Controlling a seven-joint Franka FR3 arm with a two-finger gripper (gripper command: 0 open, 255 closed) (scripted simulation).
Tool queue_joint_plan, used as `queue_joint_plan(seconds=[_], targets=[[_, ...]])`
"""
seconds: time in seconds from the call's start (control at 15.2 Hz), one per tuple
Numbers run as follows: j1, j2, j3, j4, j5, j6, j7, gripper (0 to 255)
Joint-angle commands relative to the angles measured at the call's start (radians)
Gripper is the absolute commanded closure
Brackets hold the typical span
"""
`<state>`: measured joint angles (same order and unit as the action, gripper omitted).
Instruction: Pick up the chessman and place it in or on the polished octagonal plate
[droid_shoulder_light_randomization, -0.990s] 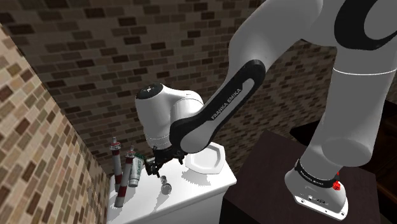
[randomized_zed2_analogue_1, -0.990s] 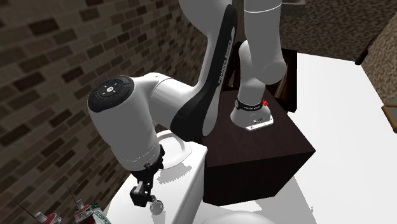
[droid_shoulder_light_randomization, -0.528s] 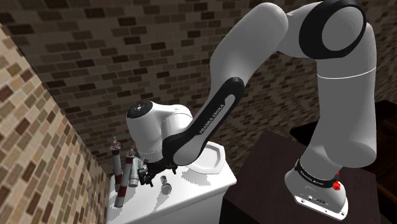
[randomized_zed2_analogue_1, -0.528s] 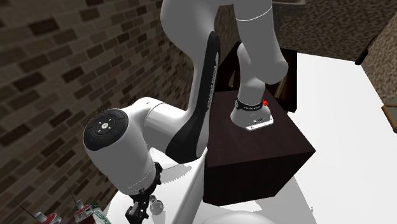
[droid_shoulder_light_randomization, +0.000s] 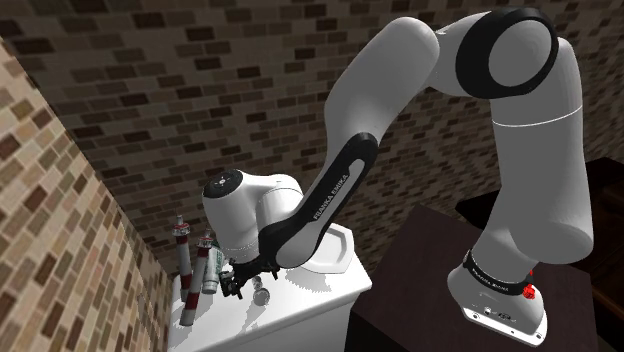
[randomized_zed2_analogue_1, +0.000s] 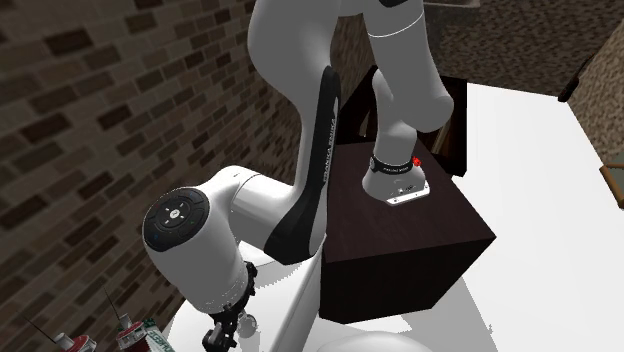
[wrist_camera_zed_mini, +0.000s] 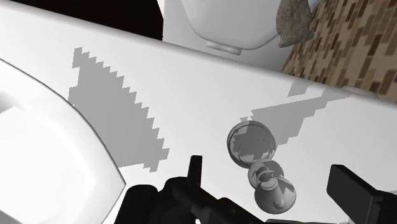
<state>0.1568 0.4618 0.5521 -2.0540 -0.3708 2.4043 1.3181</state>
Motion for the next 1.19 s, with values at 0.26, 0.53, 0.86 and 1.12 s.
queue_joint_plan(seconds=[0.26,0.53,0.86,1.12], targets=[[0.000,0.000,0.000,0.000,0.000,0.000,0.000,255],[0.000,0.000,0.000,0.000,0.000,0.000,0.000,255],[-0.004,-0.010,0.006,0.000,0.008,-0.009,-0.005,255],[-0.021,-0.051,0.028,0.003,0.041,-0.047,-0.027,255]])
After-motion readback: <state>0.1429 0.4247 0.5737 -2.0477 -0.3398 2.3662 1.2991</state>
